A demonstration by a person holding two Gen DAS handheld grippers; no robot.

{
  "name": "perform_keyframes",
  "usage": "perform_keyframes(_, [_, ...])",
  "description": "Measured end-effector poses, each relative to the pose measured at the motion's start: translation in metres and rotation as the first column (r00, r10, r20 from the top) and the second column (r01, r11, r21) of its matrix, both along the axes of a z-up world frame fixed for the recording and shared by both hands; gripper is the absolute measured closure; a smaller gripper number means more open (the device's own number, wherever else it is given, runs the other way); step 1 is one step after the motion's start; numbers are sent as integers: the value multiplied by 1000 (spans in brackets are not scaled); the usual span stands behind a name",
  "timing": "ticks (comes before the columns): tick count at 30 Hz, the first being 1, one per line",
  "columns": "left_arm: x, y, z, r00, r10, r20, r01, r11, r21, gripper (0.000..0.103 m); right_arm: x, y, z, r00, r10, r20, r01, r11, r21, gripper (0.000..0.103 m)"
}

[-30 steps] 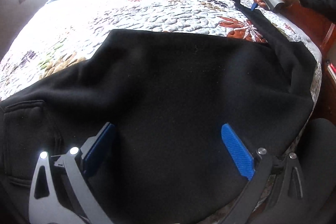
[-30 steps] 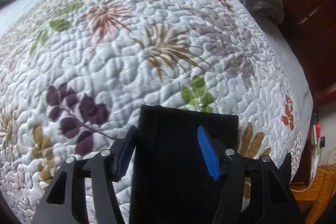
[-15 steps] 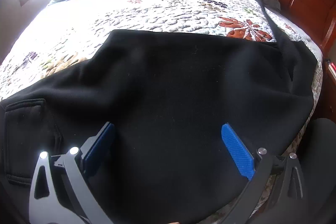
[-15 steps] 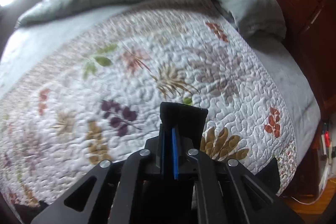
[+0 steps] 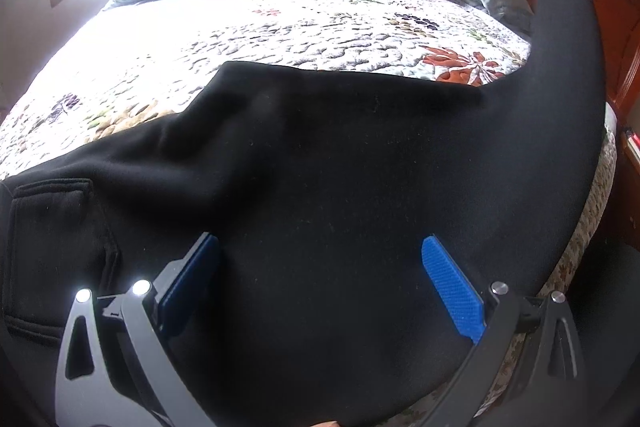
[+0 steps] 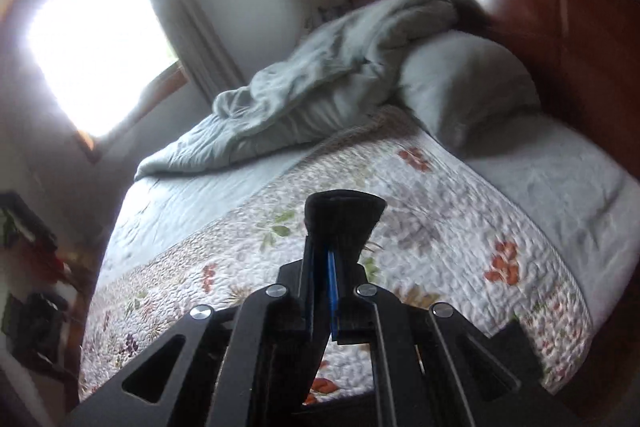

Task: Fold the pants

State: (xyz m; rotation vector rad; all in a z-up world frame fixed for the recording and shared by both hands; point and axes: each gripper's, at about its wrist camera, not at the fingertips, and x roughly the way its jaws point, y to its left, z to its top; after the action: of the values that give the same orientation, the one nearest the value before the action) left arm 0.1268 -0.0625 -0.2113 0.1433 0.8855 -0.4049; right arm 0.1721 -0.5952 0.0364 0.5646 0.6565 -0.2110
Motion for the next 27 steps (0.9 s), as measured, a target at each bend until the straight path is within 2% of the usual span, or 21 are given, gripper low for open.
perform_keyframes(5, [0, -2, 0, 1000, 4, 5, -4, 1000, 6, 3, -46, -62, -87, 994, -102, -48, 109, 982, 155, 98])
perform_keyframes(10, [1, -2, 0, 1000, 7, 4, -7, 1000, 6, 3, -91, -94, -139, 987, -147, -56, 157, 951, 267, 98])
perform_keyframes(18, [0, -2, 0, 1000, 11, 0, -11, 1000, 7, 3, -131, -113, -192, 983, -171, -63, 183, 916, 359, 98])
perform_keyframes(23, [0, -2, 0, 1000, 13, -2, -13, 1000, 7, 3, -150, -127, -220, 981, -188, -41, 186, 870, 457, 97])
perform_keyframes(27, [0, -2, 0, 1000, 13, -2, -13, 1000, 7, 3, -159, -135, -241, 979, -202, -23, 182, 821, 541, 87])
